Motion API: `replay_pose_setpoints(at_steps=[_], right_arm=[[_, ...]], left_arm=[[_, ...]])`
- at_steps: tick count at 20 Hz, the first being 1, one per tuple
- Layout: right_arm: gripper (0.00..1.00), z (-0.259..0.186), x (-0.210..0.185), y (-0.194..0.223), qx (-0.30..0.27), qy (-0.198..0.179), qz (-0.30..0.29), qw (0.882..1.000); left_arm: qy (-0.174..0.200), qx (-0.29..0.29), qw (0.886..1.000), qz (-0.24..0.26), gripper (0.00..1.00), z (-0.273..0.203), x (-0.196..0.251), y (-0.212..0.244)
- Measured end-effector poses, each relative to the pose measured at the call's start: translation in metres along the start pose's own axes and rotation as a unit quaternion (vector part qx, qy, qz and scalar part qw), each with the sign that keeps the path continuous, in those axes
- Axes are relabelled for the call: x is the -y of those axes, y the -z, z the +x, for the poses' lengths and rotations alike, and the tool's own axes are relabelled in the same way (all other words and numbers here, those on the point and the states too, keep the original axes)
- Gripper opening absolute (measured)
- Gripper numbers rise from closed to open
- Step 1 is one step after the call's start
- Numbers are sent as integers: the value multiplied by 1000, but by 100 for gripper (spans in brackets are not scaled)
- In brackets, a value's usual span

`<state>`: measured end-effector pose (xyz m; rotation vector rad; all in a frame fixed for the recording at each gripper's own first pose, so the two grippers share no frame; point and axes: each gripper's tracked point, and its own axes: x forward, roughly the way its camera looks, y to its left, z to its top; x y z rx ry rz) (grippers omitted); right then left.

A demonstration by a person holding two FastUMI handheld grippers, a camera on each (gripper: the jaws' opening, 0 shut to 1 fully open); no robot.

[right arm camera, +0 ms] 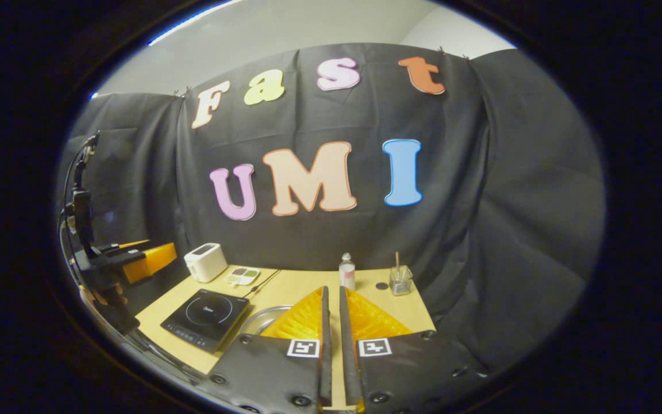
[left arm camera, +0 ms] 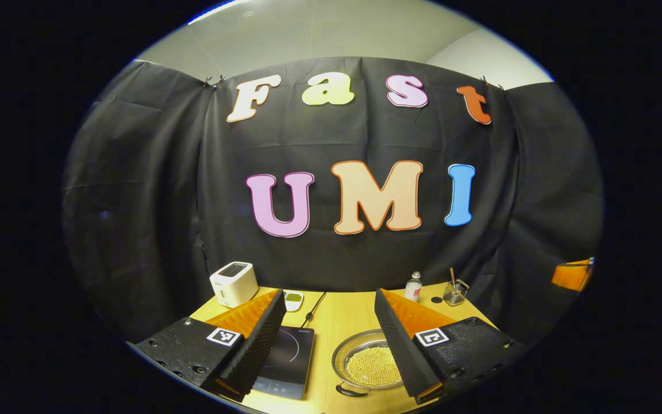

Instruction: First push the handle of the pot to place it horizontally, then grasp the pot with both hands and set it on the induction cooktop.

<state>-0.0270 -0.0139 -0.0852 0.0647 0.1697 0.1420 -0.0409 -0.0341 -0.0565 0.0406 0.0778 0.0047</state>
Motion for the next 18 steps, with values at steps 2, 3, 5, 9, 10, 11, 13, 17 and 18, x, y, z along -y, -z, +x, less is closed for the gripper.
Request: replay_pose_setpoints(at_steps=[2,3,5,9,10,11,13,17,18], right_arm=[[10,4,-10,16,-21,-18,1,1000],[10,7,-15,24,-32,-27,3,999],[10,15,-24,43,-61,-38,5,997],[10,29,-46,81,-123,-54,5,991],[11,31,-51,90,-137,-56,7,989],[11,33,-58,100,-154,-59,12,986],[10,39,-70,128,-192,-64,27,979],[10,42,-99,183,-274,-69,63,957],[10,43,-110,198,-294,-73,76,950]], left_arm=[[-11,-1,1000,0,95,-5,-8,2],[-15,-2,1000,0,95,-9,-11,2],[-26,-3,1000,6,95,-15,-20,4],[-40,-9,999,12,95,-17,-39,10],[-41,-13,999,12,91,-16,-43,12],[-42,-15,999,12,91,-15,-49,14],[-42,-20,999,16,93,-13,-60,18],[-45,-31,998,24,93,-8,-85,29],[-44,-34,998,23,93,-5,-91,31]])
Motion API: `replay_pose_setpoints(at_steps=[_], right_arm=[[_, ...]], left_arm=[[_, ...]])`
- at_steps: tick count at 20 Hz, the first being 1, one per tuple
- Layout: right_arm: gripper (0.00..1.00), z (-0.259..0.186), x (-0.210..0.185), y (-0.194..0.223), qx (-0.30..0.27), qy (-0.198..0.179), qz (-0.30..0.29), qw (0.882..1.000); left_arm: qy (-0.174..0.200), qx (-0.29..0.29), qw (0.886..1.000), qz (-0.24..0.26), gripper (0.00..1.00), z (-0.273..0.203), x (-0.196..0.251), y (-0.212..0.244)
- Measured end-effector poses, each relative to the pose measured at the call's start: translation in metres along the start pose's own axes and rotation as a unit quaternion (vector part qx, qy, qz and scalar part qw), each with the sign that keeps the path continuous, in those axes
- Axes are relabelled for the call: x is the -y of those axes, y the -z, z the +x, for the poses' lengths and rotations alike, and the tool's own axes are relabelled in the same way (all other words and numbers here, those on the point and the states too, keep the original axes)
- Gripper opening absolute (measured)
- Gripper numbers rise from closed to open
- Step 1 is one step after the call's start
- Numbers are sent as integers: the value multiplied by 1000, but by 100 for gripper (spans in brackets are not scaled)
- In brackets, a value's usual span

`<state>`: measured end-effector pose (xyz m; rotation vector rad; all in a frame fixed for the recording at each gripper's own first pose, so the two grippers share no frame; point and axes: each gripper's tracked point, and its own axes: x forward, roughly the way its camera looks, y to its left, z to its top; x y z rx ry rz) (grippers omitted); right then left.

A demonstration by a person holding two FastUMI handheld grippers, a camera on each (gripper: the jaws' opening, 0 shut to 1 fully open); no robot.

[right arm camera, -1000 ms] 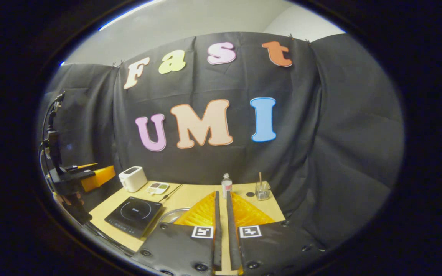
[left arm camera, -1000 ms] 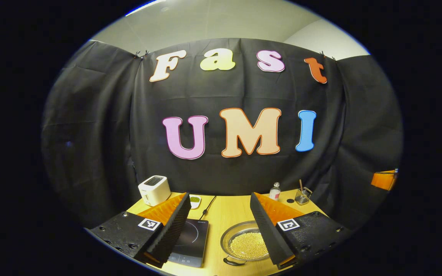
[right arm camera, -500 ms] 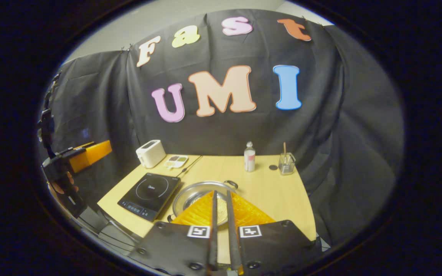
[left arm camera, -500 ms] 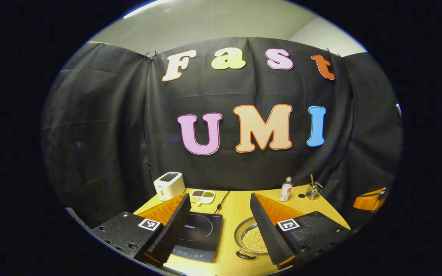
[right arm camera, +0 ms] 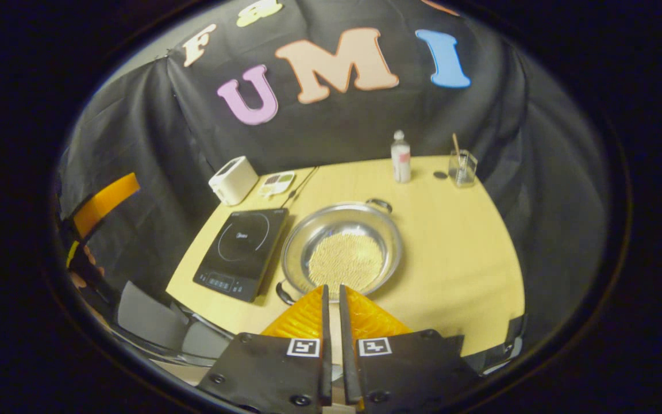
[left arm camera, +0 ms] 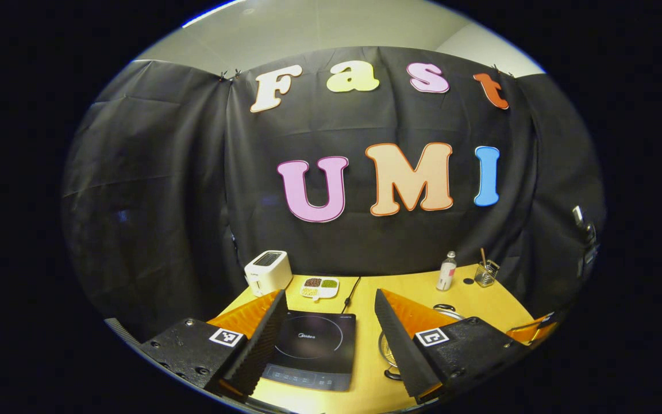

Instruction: First push the handle of the pot to place it horizontally, then grasp the pot with both hands and set it on the induction cooktop.

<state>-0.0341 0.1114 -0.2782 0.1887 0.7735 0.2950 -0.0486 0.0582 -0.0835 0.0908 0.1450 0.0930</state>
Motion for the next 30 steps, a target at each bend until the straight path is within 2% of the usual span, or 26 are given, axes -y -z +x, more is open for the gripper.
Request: replay_pose_setpoints(at_steps=[1,2,3,4,6,7,8,9,15,19,23,30], right_arm=[[10,10,-6,11,-20,-5,12,1000],[0,17,-10,23,-38,-5,21,999],[0,25,-12,32,-53,-2,27,998],[10,33,-15,42,-70,5,32,997],[10,46,-18,59,-98,18,48,994],[0,52,-21,66,-110,24,59,992],[0,59,-22,72,-122,32,70,990],[11,64,-23,78,-131,39,77,988],[11,100,-25,101,-175,88,95,976],[11,121,-25,102,-176,119,94,973],[11,135,-22,107,-174,152,95,968],[11,149,-41,115,-173,149,97,969]], left_arm=[[2,-3,1000,0,93,3,-4,3],[4,-5,1000,0,93,7,-9,4],[6,-7,1000,1,93,12,-15,7],[8,-9,1000,3,93,17,-20,9],[16,-13,1000,5,93,28,-28,14],[21,-17,1000,4,93,33,-31,17],[26,-21,999,3,93,39,-34,19],[31,-23,999,2,92,44,-37,22],[60,-21,998,2,93,66,-55,28],[80,-29,996,7,92,76,-65,39],[101,-40,994,-12,92,87,-68,50],[97,-50,994,-28,94,96,-89,65]])
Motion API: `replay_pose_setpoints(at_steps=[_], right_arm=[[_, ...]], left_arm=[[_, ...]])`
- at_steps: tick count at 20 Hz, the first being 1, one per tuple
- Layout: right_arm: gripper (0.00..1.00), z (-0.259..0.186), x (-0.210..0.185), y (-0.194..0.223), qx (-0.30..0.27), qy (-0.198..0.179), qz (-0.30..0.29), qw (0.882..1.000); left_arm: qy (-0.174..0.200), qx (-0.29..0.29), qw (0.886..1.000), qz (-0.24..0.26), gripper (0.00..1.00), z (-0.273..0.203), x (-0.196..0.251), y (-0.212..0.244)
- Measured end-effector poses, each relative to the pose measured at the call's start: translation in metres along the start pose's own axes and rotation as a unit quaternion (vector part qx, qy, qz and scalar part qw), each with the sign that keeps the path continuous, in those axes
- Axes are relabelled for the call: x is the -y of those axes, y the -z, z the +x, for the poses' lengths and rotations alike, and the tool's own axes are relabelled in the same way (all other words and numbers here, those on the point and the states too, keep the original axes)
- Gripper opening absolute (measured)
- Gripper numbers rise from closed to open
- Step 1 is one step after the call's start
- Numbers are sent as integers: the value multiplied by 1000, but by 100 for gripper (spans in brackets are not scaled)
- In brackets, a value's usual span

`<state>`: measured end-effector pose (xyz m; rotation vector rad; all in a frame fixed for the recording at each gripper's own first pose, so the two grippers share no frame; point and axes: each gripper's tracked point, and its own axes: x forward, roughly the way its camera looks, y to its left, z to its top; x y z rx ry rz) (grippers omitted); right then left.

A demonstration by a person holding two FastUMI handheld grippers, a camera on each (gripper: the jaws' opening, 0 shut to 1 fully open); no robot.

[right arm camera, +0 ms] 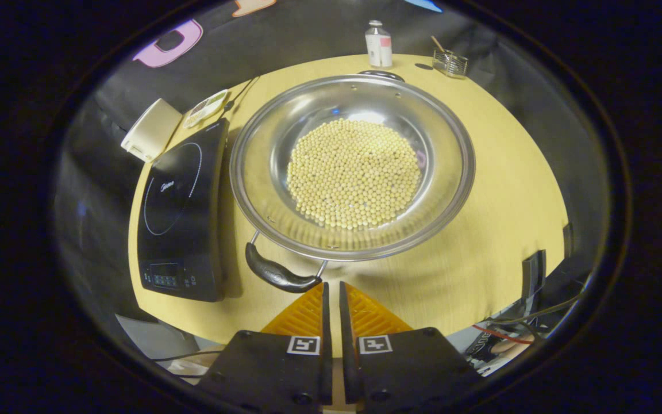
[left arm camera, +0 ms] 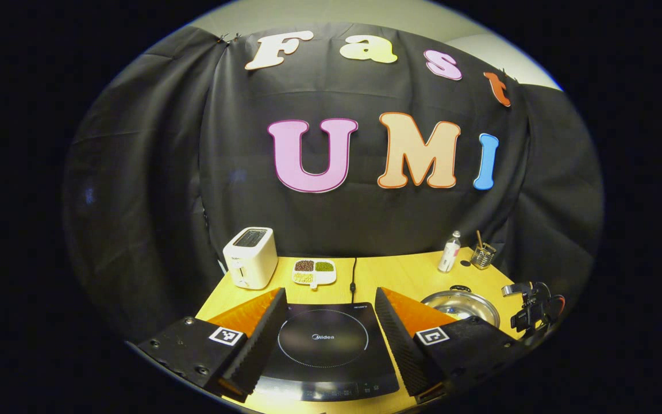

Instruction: First push the handle of the pot to place it horizontally, then grasp the pot with both hands and set it on the induction cooktop.

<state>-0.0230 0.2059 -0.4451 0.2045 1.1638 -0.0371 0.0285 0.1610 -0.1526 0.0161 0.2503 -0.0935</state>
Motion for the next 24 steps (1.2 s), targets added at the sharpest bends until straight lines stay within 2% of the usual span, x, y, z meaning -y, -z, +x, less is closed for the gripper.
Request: replay_pose_setpoints(at_steps=[1,3,6,10,11,18,19,20,21,22,24], right_arm=[[11,0,-4,-1,0,-2,4,1000],[11,3,-12,-2,-1,-9,14,1000],[11,9,-26,-8,0,-15,22,1000],[11,17,-51,-21,8,-32,35,999],[11,20,-57,-24,11,-36,39,999],[11,33,-94,-53,42,-54,101,993],[0,33,-93,-60,43,-55,112,991],[11,33,-98,-61,40,-59,119,990],[0,37,-99,-62,37,-57,123,990],[10,39,-101,-62,37,-55,127,990],[10,40,-103,-67,44,-54,134,988]], left_arm=[[1,0,1000,-1,92,0,-2,1],[4,0,1000,-2,95,0,-4,3],[5,3,1000,-2,95,-1,-6,6],[-9,-6,1000,-3,95,-3,-15,14],[-13,-7,1000,-5,92,-5,-18,16],[-37,-29,999,0,95,-9,-36,31],[-41,-33,999,3,95,-8,-40,34],[-44,-36,998,5,95,-9,-42,36],[-46,-39,998,4,95,-9,-43,37],[-47,-42,998,3,95,-10,-45,38],[-47,-45,998,0,95,-14,-47,41]])
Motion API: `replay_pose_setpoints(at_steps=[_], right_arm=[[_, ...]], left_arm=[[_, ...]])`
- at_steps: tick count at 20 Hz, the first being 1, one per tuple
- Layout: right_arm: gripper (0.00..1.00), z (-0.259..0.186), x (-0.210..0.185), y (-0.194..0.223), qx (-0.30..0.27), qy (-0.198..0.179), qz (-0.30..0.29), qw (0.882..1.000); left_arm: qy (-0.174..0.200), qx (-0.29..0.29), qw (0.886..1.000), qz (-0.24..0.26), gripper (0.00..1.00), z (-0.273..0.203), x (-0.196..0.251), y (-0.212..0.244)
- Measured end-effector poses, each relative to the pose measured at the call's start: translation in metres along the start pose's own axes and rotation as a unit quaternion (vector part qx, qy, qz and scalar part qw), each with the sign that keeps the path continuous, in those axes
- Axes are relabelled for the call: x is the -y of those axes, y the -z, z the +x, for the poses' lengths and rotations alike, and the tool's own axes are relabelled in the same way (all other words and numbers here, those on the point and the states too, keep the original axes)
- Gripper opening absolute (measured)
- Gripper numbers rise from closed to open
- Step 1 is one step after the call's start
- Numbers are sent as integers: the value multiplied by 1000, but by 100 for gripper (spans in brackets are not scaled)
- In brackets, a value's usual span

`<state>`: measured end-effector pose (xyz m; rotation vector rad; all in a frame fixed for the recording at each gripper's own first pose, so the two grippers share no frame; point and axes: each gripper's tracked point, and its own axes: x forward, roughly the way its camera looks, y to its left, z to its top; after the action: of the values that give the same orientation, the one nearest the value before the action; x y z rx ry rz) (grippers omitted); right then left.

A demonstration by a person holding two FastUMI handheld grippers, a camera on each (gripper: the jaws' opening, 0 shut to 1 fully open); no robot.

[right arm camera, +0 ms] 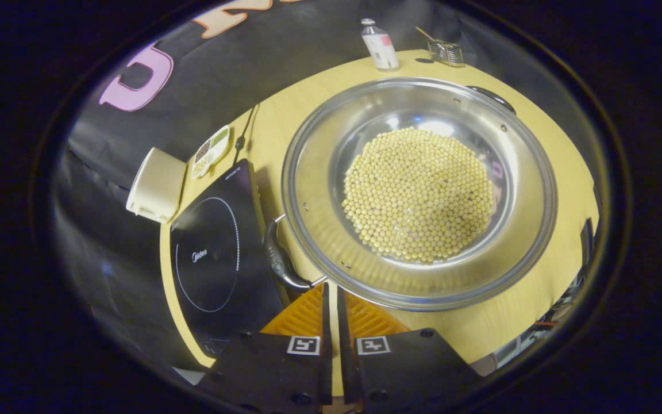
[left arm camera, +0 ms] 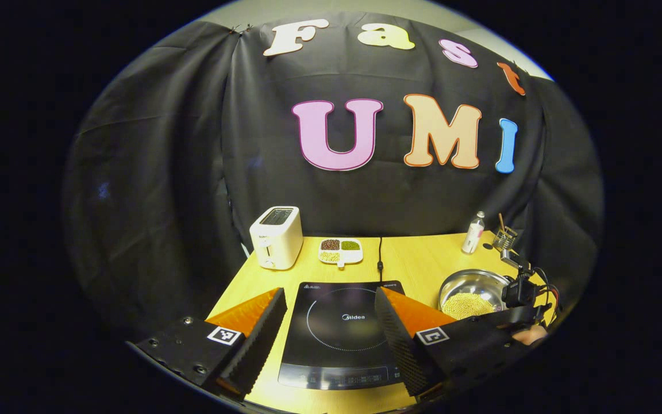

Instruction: First push the handle of the pot to place it horizontally, then grasp the pot with both hands and set it on the induction cooktop.

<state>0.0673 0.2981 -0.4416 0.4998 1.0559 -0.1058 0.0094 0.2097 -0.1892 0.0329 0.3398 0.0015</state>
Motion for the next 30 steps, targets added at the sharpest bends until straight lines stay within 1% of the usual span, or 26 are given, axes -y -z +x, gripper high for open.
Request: replay_pose_setpoints(at_steps=[2,3,4,11,16,22,23,24,27,28,29,30], right_arm=[[9,2,-3,-3,7,1,9,1000],[9,2,-4,-6,11,2,14,1000],[9,3,-5,-7,14,4,19,1000],[9,11,-12,-21,38,3,69,997],[10,16,-18,-34,56,-2,88,995],[9,16,-25,-35,51,-19,76,996],[10,13,-24,-32,48,-22,73,996],[0,8,-23,-31,48,-26,65,996],[0,-12,-11,-20,35,-40,48,997],[12,-21,-7,-19,29,-50,47,997],[12,-30,1,-14,20,-57,43,997],[26,-35,10,-15,15,-60,38,997]], left_arm=[[-3,-3,1000,3,95,-1,-4,2],[-3,-4,1000,5,92,-1,-5,4],[-2,-4,1000,6,95,-2,-6,5],[22,-5,1000,15,95,-6,2,9],[30,-13,999,26,95,-12,6,14],[26,-7,999,19,94,-26,11,13],[27,-9,999,16,92,-26,12,15],[29,-14,999,13,95,-25,15,16],[45,-28,999,3,94,-20,29,21],[51,-35,998,1,95,-17,35,22],[58,-42,997,-2,95,-12,41,24],[64,-49,997,-5,95,-10,47,26]])
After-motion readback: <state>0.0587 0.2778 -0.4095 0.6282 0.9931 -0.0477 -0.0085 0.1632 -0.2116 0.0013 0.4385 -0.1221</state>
